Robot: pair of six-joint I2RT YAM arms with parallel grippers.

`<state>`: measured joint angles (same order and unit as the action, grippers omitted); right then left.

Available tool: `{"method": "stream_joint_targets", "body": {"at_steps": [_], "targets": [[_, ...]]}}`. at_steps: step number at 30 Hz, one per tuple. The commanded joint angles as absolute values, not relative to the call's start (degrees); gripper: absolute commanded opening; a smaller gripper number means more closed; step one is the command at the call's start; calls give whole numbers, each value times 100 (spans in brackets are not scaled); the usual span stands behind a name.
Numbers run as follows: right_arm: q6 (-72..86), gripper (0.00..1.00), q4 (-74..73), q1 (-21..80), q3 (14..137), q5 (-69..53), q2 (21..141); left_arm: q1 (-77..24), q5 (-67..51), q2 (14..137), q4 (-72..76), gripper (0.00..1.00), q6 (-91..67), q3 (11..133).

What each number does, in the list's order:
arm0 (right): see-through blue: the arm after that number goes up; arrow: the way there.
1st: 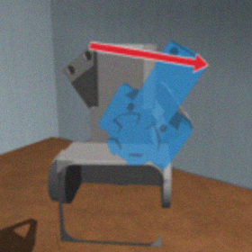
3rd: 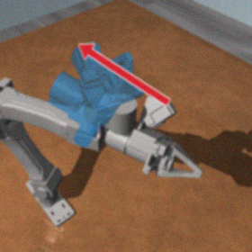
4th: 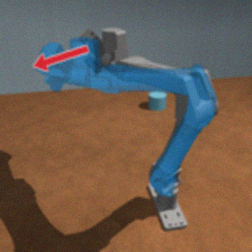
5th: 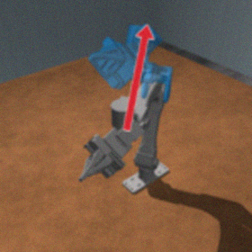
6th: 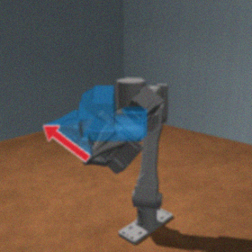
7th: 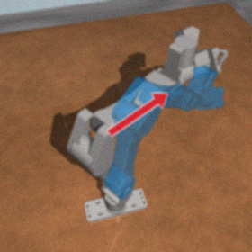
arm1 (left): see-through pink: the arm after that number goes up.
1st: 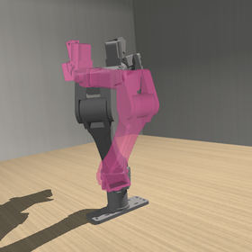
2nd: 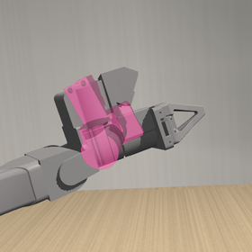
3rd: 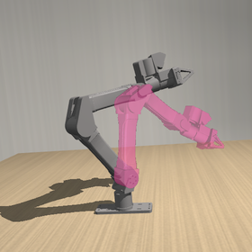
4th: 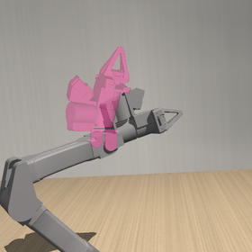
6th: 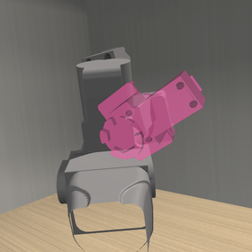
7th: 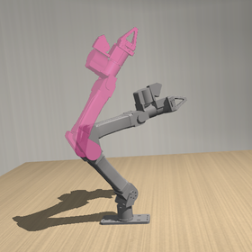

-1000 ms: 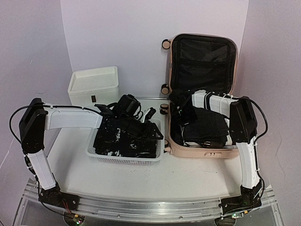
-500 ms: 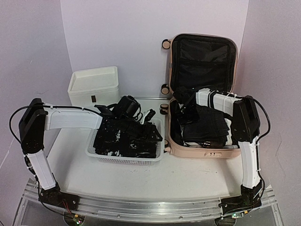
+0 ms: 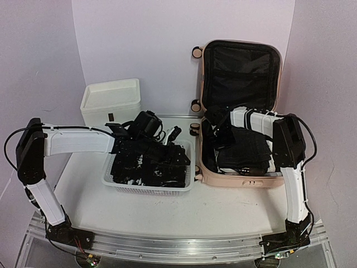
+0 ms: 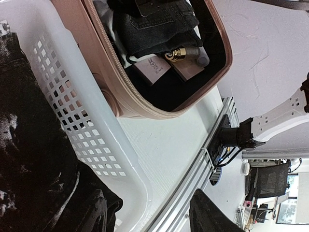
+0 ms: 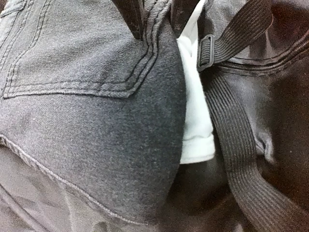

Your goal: Open, take out, and arrange the luggage

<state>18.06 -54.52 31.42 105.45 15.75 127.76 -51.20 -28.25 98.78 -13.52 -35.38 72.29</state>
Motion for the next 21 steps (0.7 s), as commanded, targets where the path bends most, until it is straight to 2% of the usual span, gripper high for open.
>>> {"method": "stream_joint_targets", "body": {"at_steps": [1, 4, 11, 15, 21], "targets": [[1910, 10, -5239, 3037, 10412, 1338, 12130, -5080, -2745, 9571, -1238, 59, -3428, 7190], [1893, 3, -5200, 3014, 10260, 1168, 11849, -5081, -2779, 9588, -1237, 60, -3436, 7194], [1768, 10, -5115, 2833, 10034, 594, 11503, -5081, -2821, 9614, -1230, 60, -3445, 7198], [1820, 4, -5098, 2699, 10045, 399, 11618, -5080, -2821, 9589, -1230, 60, -3453, 7198], [1880, 7, -5063, 2605, 10065, 202, 11788, -5080, -2806, 9488, -1237, 60, -3489, 7117]]}}
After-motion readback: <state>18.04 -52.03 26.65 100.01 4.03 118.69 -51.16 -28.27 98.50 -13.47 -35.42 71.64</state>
